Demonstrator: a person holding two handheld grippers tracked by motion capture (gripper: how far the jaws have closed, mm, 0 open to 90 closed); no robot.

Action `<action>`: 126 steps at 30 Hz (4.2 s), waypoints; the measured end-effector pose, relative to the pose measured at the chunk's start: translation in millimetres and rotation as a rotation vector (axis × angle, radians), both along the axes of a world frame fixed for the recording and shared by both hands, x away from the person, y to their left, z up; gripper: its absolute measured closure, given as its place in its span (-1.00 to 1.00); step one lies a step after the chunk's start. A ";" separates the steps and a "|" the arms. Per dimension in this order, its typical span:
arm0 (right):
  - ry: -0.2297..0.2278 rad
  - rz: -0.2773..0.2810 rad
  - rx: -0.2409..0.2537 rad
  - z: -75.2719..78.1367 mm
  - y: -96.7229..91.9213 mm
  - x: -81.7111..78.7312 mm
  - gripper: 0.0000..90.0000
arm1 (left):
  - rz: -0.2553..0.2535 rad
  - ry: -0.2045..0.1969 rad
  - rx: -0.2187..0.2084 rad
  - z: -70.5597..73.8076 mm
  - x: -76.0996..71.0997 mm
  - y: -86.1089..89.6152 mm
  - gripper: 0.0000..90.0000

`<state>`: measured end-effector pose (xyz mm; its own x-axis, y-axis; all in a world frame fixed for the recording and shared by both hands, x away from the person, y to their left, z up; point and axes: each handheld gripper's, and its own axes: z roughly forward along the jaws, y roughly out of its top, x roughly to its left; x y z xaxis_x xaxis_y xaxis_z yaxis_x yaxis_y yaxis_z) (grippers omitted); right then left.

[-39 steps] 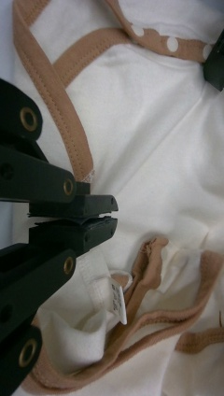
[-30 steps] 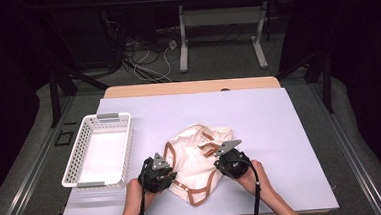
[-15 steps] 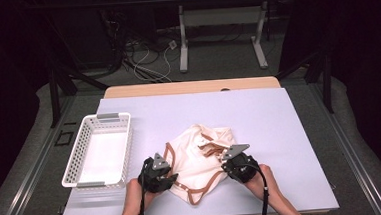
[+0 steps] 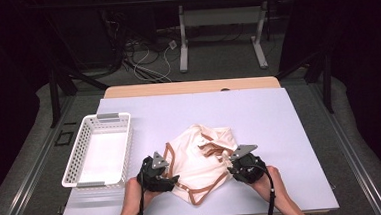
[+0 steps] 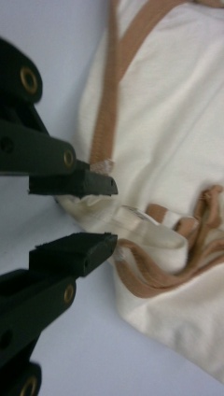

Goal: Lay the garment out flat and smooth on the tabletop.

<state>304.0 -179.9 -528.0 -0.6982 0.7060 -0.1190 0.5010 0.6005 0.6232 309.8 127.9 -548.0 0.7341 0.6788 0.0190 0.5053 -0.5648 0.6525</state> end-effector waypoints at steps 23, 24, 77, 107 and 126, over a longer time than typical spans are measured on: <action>-0.028 -0.066 -0.049 -15.6 -4.5 15.9 0.94 | -0.102 0.052 0.004 -1.6 -4.3 -5.7 0.60; -0.034 -0.066 -0.054 -14.6 -5.8 15.9 0.94 | -0.103 0.058 0.000 -1.5 -4.7 -5.8 0.64; -0.020 -0.209 0.057 -11.7 -38.2 32.1 0.35 | 0.030 -0.022 -0.020 12.4 -0.3 -0.9 -0.27; 0.102 -0.191 0.141 -21.6 -38.9 30.5 0.75 | 0.138 0.026 0.068 0.2 70.7 -24.0 0.24; 0.029 -0.189 0.090 -17.3 -36.5 32.9 0.92 | 0.111 -0.090 0.149 1.4 20.3 -9.7 0.91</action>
